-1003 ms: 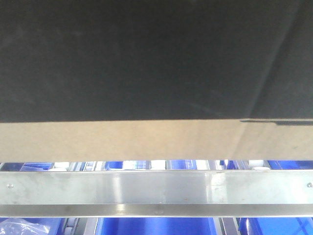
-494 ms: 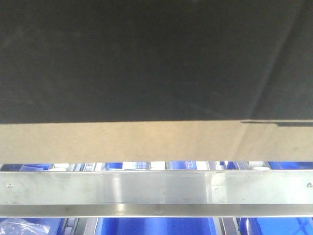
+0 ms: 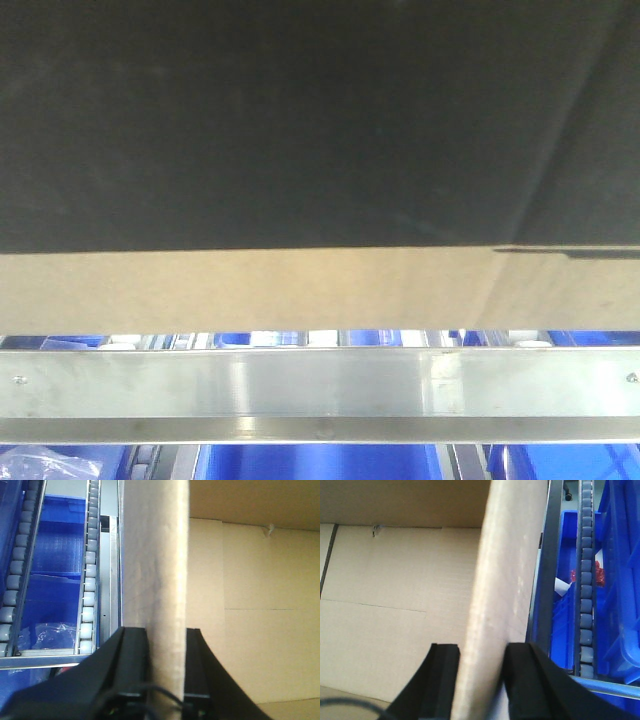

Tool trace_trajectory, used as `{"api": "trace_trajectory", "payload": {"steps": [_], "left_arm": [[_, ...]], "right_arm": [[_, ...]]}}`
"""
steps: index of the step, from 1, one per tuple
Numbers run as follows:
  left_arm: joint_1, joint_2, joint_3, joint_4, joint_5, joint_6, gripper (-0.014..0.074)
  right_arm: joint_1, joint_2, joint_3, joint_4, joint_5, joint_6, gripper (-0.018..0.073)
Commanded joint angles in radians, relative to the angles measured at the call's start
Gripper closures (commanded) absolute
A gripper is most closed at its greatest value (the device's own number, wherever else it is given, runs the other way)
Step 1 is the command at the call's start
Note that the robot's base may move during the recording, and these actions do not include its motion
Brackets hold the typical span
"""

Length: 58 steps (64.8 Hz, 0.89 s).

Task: Grab box from left shelf to table start
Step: 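Lift the box clear of the shelf edge with both grippers, then hold the box with both grippers while the base turns away from the shelf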

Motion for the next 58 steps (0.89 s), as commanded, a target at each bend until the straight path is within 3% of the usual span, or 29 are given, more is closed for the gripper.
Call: {"api": "trace_trajectory", "payload": {"steps": [1,58], "left_arm": [[-0.005,-0.006,-0.045,-0.04,-0.18,-0.017,0.07],[-0.005,-0.006,-0.045,-0.042,-0.18,-0.017,0.07]], "right_arm": [[-0.007,0.012,-0.03,-0.103,-0.135,-0.011,0.0504],[-0.007,0.012,-0.022,-0.102,-0.129,-0.011,0.0504]]}}
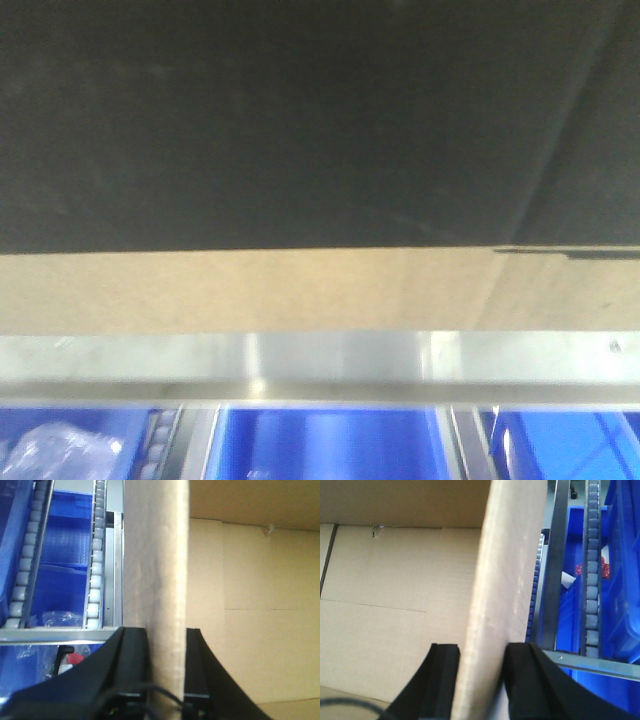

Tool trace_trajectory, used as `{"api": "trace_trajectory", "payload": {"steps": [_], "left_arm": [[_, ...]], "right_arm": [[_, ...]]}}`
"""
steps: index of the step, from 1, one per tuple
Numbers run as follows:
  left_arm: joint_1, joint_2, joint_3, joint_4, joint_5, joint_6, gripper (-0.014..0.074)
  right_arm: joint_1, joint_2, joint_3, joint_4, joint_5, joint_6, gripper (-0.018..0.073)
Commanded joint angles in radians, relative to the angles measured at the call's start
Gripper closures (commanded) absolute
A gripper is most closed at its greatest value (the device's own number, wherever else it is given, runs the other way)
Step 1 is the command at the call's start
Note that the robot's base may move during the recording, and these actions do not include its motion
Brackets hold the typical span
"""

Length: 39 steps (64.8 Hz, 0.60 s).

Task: Grab box from left shelf to table start
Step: 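Hold the box with both grippers while the base turns away from the shelf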

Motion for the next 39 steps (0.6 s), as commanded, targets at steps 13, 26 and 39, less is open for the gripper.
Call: {"api": "trace_trajectory", "payload": {"steps": [13,26,39], "left_arm": [[-0.005,-0.006,-0.045,-0.042,-0.18,-0.017,0.07],[-0.005,-0.006,-0.045,-0.042,-0.18,-0.017,0.07],[-0.005,-0.006,-0.045,-0.042,-0.18,-0.017,0.07]], "right_arm": [[-0.007,0.012,-0.022,-0.102,-0.129,-0.011,0.0504],[-0.007,0.012,-0.022,-0.102,-0.129,-0.011,0.0504],[-0.007,0.011,-0.022,-0.102,-0.128,-0.011,0.0504]]}}
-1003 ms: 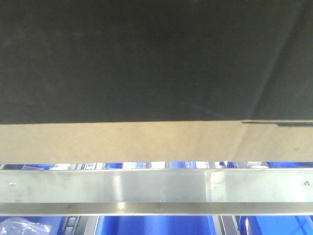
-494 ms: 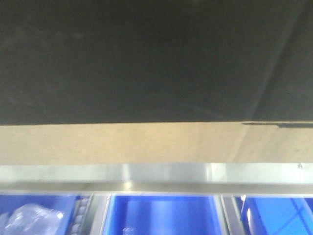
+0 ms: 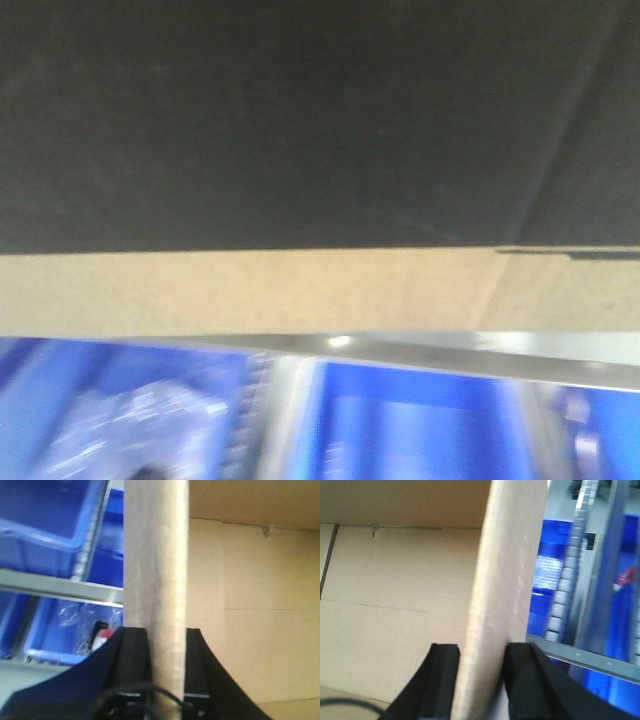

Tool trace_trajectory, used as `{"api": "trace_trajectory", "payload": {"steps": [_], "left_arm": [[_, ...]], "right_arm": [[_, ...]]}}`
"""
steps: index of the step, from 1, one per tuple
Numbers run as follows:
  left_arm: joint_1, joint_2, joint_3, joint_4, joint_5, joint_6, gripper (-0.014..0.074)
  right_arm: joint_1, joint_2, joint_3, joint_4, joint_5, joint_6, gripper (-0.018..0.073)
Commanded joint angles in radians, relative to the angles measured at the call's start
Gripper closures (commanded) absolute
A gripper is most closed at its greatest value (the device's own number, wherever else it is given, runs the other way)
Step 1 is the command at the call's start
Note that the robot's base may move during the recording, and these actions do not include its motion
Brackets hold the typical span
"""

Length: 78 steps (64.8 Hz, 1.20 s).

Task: Grab box from left shelf to table start
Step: 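Hold the box with both grippers while the base turns away from the shelf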

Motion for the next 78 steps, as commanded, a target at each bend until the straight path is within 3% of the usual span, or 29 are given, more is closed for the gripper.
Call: {"api": "trace_trajectory", "payload": {"steps": [1,78], "left_arm": [[-0.005,-0.005,-0.045,-0.042,-0.182,-0.017,0.07],[-0.005,-0.005,-0.045,-0.042,-0.182,-0.017,0.07]], "right_arm": [[-0.007,0.015,-0.022,-0.102,-0.128,-0.011,0.0504],[-0.007,0.015,-0.022,-0.102,-0.128,-0.011,0.0504]]}}
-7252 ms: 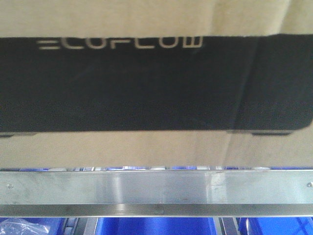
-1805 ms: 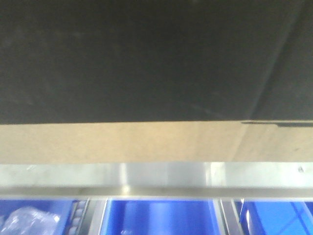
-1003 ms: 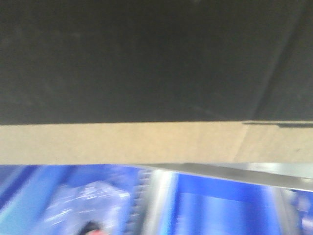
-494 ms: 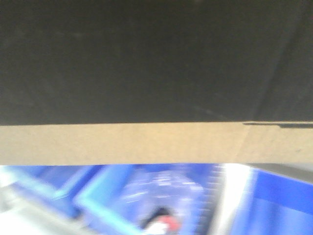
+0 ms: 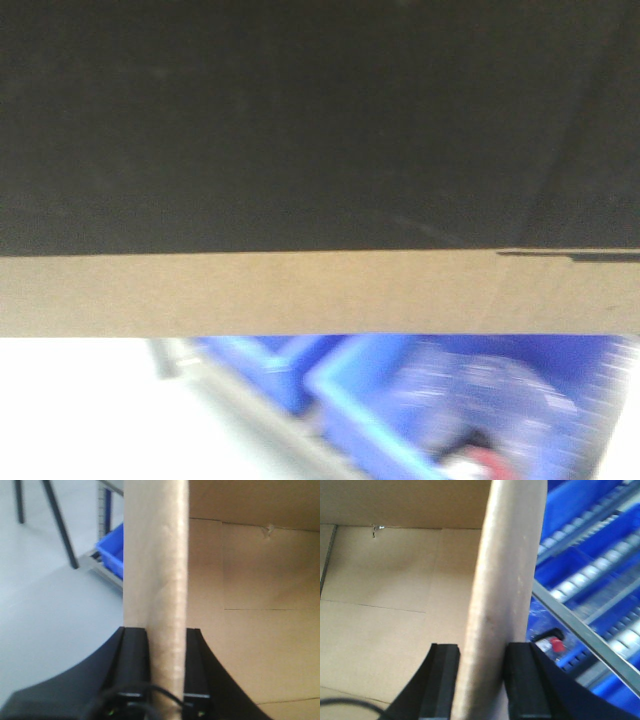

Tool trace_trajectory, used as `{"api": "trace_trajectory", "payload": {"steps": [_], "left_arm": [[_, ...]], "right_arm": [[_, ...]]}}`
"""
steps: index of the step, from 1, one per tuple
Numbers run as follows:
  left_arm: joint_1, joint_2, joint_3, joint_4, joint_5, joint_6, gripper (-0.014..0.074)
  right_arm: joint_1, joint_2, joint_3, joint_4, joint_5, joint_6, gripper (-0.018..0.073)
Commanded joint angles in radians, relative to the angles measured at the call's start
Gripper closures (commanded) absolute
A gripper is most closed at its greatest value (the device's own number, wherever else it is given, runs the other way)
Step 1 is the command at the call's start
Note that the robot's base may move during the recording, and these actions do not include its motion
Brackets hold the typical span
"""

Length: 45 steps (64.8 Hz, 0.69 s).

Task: Grab box from left shelf to table start
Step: 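Hold the box with both grippers while the base turns away from the shelf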

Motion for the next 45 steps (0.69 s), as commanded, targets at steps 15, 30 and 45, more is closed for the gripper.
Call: {"api": "trace_trajectory", "payload": {"steps": [15,30,45], "left_arm": [[-0.005,-0.005,-0.045,-0.042,-0.182,-0.019,0.07],[-0.005,-0.005,-0.045,-0.042,-0.182,-0.019,0.07],[-0.005,-0.005,-0.045,-0.054,-0.182,-0.019,0.07]], "right_arm": [[-0.007,0.015,-0.022,-0.1,-0.128,-0.011,0.0504],[-0.007,0.015,-0.022,-0.1,-0.128,-0.011,0.0504],[-0.007,0.015,-0.022,-0.1,-0.128,-0.011,0.0504]]}}
